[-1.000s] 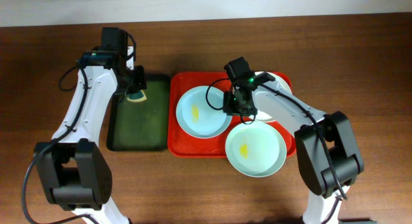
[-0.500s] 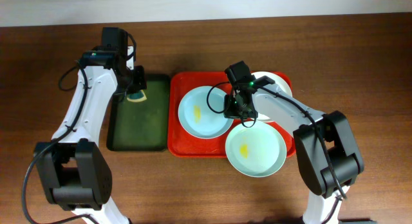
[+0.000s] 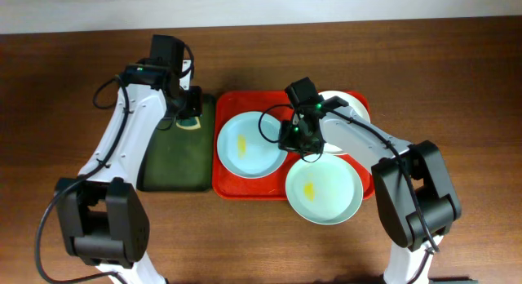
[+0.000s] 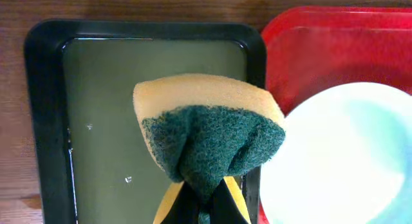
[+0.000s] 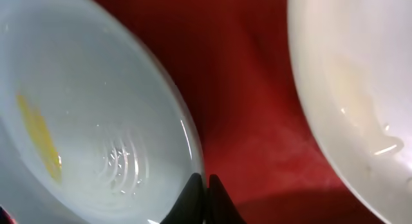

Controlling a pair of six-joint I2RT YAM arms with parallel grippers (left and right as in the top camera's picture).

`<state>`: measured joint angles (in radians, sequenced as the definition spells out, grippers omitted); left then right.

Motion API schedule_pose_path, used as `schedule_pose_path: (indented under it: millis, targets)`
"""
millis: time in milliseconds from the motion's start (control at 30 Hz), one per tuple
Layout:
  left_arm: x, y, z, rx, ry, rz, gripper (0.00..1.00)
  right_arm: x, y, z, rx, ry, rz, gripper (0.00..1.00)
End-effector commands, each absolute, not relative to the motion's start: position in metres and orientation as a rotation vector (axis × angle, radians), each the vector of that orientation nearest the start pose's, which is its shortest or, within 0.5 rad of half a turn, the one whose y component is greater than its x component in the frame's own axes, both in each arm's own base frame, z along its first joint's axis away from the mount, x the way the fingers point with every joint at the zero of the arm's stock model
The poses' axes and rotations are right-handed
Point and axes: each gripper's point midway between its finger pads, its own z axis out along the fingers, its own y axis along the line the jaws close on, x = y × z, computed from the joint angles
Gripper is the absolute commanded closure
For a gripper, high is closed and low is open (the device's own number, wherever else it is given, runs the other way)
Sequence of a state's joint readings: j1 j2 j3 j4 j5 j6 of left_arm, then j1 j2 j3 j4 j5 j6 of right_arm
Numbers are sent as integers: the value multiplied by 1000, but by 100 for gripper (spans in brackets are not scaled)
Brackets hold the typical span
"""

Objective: Clean dirty plates on tray and stack at the side
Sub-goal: 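Bring the sponge in the left gripper over the light blue plate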

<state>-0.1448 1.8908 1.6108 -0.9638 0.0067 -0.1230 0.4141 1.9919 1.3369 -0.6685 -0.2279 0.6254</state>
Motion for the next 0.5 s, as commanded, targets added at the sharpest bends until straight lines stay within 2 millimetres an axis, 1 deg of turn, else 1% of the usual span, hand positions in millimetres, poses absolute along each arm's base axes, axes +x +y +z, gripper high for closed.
schedule_pose_path:
  millis: [0, 100, 133, 167, 200, 233, 267, 333, 433, 467]
  targets:
    - [419, -69, 105, 84, 2860, -59, 100, 364, 206, 12, 371, 3000, 490, 96]
    - [405, -78, 86, 119, 2907, -64, 100, 364, 206, 12, 371, 3001, 491, 96]
    - [401, -83, 84, 135, 2916, -87, 100, 364, 206, 12, 371, 3003, 489, 94]
    - [398, -92, 83, 156, 2922, -131, 100, 362, 205, 12, 372, 3008, 485, 89]
    - [395, -105, 83, 188, 2924, -181, 100, 361, 204, 12, 373, 3014, 481, 89]
    - [393, -111, 84, 210, 2926, -191, 100, 361, 204, 12, 374, 3014, 480, 95]
    - [388, -120, 85, 244, 2935, -192, 100, 361, 204, 12, 374, 3014, 481, 96]
    - [384, -130, 92, 266, 2944, -194, 100, 361, 204, 11, 374, 3015, 480, 96]
    - [385, -136, 113, 202, 2949, -213, 100, 361, 204, 11, 374, 3015, 480, 96]
    - [385, -143, 116, 209, 2944, -271, 100, 361, 204, 11, 374, 3015, 480, 96]
